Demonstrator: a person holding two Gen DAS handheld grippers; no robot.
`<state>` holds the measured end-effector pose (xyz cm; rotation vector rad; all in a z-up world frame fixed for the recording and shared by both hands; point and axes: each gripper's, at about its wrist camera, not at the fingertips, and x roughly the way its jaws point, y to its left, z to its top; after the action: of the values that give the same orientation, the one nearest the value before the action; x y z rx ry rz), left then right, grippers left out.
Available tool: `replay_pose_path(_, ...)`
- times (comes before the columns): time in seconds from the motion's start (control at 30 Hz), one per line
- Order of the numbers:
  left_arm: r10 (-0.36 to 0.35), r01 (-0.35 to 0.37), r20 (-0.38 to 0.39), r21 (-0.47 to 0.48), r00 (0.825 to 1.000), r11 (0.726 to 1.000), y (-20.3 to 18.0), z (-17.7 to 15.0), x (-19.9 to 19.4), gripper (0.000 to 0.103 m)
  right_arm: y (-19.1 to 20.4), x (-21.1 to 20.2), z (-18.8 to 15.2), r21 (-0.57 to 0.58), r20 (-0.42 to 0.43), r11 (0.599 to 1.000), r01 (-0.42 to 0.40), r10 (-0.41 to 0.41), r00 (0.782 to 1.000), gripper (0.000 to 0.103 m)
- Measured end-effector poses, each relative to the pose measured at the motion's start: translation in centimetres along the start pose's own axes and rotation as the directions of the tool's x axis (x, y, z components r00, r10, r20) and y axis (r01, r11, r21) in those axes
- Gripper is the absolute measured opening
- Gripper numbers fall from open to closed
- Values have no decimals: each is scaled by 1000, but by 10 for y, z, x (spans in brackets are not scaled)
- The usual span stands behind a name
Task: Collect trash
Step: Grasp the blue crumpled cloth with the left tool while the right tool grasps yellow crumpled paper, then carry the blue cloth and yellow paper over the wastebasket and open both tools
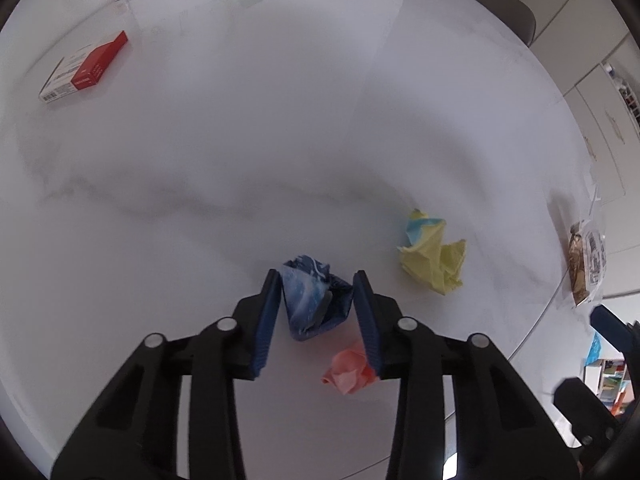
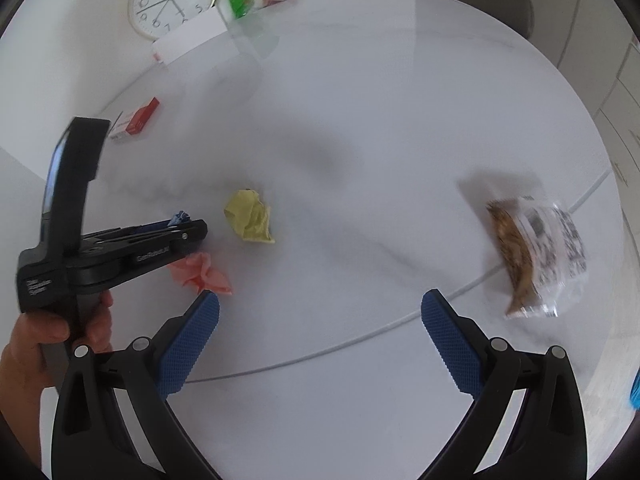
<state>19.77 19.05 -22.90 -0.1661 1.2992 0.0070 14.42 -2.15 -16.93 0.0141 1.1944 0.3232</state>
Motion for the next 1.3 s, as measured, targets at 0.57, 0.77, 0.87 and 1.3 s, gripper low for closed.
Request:
replay_pose_path(0.57,1,3,96,-42,995,999,46,-20,-45,36,61,91,47,-141,-89,990,-4,-8,996,60)
replay_pose_path(0.77,3,1,108,-36,994,999,44,-21,-58,35,63,87,45,-171,-70,985,16,-28,997,34)
replay_pose_path(0.87,-8,11,113,-22,994,1000,37,-29,-69,35,56,74,40,-147,-56,989,14,-22,998,34)
replay_pose_path(1.3,-161,136,69,280,984,950,-88,-100,-115,35,-37,-64,-75,62,64,996,59,-63,996,34)
